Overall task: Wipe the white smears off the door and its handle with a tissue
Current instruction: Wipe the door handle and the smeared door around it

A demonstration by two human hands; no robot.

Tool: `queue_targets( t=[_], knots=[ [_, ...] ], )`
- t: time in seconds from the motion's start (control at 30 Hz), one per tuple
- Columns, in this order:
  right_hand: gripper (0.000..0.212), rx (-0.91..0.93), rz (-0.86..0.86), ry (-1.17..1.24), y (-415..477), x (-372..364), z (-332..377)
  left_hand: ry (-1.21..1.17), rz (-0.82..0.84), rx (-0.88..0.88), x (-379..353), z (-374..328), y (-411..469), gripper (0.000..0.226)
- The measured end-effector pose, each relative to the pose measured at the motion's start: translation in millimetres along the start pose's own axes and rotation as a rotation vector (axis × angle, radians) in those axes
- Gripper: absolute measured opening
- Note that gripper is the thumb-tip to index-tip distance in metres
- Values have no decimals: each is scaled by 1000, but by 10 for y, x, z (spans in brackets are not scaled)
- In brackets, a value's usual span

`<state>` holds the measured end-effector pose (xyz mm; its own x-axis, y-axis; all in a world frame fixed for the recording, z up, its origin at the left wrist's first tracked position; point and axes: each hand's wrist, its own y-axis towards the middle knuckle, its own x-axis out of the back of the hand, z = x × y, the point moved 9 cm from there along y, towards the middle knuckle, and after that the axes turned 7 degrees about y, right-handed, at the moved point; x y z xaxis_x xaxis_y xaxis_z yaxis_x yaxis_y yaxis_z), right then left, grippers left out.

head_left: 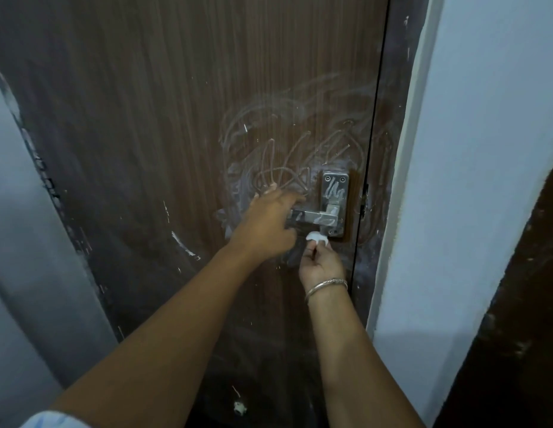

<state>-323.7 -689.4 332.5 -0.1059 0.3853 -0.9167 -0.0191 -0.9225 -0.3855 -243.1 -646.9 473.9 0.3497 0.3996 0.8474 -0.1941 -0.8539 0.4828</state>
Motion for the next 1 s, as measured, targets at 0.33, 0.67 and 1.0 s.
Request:
queue_targets(
  t=[0.33, 0.67, 1.0],
  knots=[
    [35, 8, 20, -19, 41, 41, 37, 250, 29, 14, -158, -11, -2, 64],
    [35, 1, -2, 41, 82, 72, 10, 293, 21, 33, -161, -5, -4, 70],
    [16, 359, -20, -262, -321, 46, 478, 293, 15, 62, -163, 28, -38, 71]
  ],
)
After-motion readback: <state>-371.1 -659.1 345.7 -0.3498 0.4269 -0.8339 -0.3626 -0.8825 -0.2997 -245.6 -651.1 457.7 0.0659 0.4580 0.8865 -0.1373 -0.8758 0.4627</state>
